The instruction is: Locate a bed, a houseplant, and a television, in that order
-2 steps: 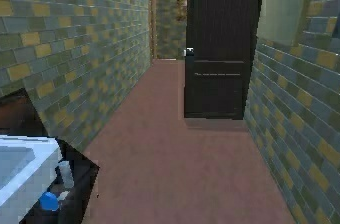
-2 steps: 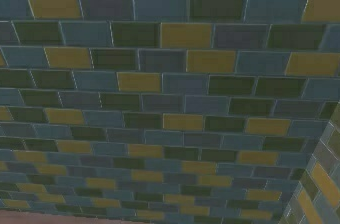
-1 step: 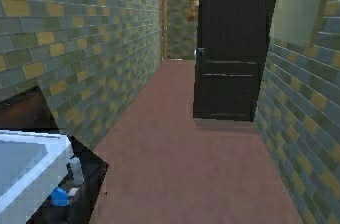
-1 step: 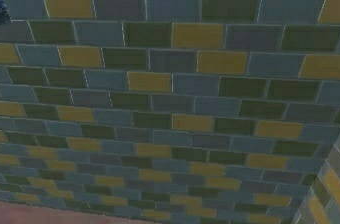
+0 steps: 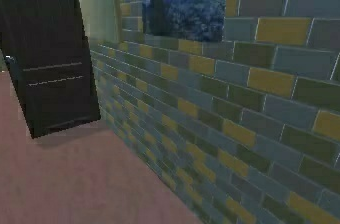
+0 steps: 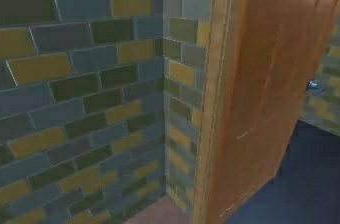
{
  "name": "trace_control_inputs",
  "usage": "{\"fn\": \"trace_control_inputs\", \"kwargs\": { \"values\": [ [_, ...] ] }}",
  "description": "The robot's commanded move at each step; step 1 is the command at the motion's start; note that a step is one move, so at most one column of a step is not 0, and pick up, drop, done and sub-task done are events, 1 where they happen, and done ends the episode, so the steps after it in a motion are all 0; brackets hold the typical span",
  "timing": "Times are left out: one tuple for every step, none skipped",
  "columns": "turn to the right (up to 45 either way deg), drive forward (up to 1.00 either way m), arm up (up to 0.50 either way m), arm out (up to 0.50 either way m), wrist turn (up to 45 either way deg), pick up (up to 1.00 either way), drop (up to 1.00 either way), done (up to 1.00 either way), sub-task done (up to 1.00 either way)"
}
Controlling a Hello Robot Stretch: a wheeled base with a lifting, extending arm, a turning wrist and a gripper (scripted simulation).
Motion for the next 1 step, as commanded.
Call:
{"fn": "trace_control_inputs", "kwargs": {
  "values": [
    [45.0, 0.0, 0.0, 0.0, 0.0, 0.0, 0.0, 0.0, 0.0]
  ]
}}
